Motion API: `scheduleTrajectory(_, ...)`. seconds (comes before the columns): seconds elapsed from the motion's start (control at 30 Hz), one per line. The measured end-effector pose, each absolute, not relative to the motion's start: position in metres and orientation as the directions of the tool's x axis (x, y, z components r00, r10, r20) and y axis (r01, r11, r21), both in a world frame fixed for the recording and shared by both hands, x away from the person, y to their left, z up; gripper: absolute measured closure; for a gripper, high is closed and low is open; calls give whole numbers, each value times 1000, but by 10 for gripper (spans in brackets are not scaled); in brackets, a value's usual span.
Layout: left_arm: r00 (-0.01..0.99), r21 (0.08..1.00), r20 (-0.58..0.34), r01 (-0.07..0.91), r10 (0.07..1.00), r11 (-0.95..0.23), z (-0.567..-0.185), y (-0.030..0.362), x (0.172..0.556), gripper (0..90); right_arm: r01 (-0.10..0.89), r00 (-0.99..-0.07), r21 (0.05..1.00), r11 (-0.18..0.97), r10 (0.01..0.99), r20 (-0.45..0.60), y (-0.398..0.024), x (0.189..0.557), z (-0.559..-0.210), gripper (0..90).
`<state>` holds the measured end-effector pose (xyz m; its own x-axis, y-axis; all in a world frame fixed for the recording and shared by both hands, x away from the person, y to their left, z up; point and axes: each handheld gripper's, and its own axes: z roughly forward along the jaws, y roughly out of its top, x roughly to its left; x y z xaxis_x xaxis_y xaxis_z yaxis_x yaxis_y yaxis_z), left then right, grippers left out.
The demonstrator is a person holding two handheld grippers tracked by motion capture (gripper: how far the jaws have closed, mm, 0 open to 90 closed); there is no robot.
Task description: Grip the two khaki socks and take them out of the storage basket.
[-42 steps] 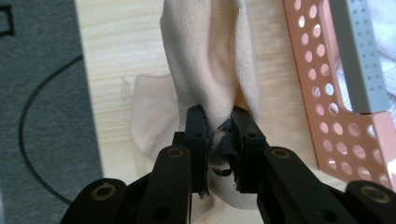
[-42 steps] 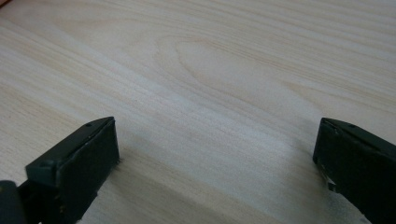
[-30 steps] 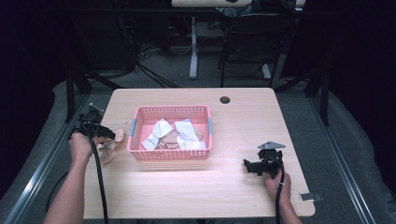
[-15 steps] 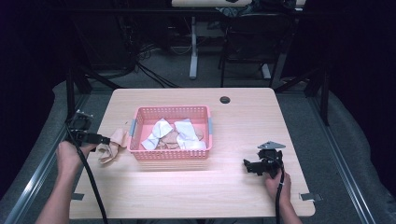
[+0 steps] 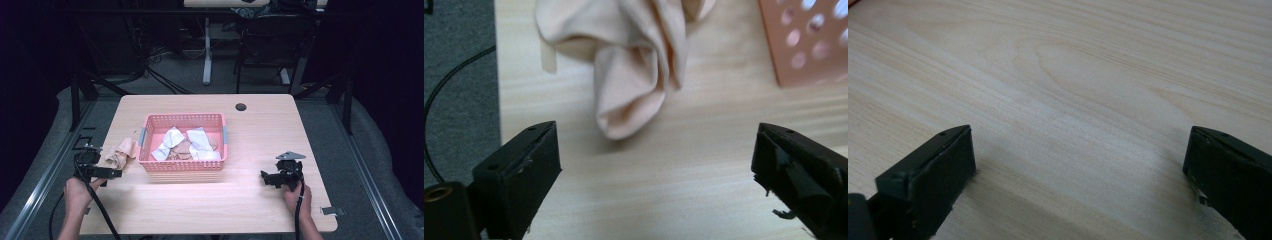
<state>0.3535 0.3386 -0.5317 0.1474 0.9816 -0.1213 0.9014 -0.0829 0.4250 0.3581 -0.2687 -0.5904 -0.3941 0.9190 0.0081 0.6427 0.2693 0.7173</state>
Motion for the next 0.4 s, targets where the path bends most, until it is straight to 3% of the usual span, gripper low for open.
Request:
scheduleTrajectory(0.2,123,448,-97,891,988,-67,-553,335,339,5,643,-393,718,269,919,8,-269,358,-590,0)
scheduleTrajectory(0.4,125,464,-94,884,988,-67,-550,335,339,1,647,-387,713,270,922,2,-269,357,-590,0)
